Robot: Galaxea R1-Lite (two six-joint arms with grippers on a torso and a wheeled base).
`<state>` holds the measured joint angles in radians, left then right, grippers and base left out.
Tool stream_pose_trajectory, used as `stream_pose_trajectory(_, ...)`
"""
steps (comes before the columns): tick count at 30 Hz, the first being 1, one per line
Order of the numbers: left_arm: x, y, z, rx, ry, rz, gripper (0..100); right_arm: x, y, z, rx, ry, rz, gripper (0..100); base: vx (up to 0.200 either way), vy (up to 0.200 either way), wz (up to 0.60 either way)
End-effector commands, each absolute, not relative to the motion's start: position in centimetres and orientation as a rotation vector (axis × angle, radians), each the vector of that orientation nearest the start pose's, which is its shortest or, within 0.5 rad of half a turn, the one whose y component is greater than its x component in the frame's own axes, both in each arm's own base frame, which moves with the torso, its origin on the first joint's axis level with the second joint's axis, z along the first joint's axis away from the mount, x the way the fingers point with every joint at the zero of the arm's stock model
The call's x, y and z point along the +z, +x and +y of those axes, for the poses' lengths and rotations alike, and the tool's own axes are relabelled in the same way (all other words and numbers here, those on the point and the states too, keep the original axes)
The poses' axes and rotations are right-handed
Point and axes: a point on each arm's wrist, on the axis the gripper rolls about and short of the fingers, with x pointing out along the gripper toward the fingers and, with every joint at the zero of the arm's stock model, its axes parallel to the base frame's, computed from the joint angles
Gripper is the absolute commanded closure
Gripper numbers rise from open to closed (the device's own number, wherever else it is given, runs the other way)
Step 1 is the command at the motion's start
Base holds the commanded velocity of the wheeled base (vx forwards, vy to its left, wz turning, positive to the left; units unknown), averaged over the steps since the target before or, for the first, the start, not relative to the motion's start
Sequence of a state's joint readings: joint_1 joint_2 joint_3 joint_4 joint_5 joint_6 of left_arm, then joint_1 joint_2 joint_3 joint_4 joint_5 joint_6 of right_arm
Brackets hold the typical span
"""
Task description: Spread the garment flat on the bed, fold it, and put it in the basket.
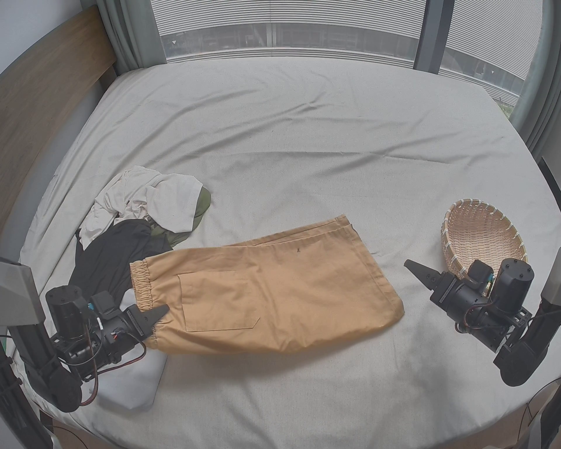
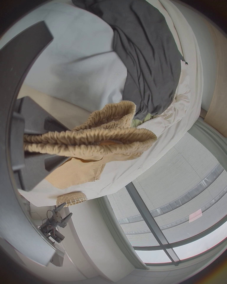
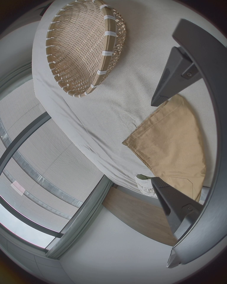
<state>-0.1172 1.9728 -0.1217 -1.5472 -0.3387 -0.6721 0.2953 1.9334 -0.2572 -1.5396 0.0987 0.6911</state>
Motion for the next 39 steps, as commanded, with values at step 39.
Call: stream_pose_trajectory(39,5.8,30.5,-23.7,-0.993,-0.641,0.322,100,8.3,25.3,8.3,0.329,0.734,0.287,0,0.000,0.000,0.00)
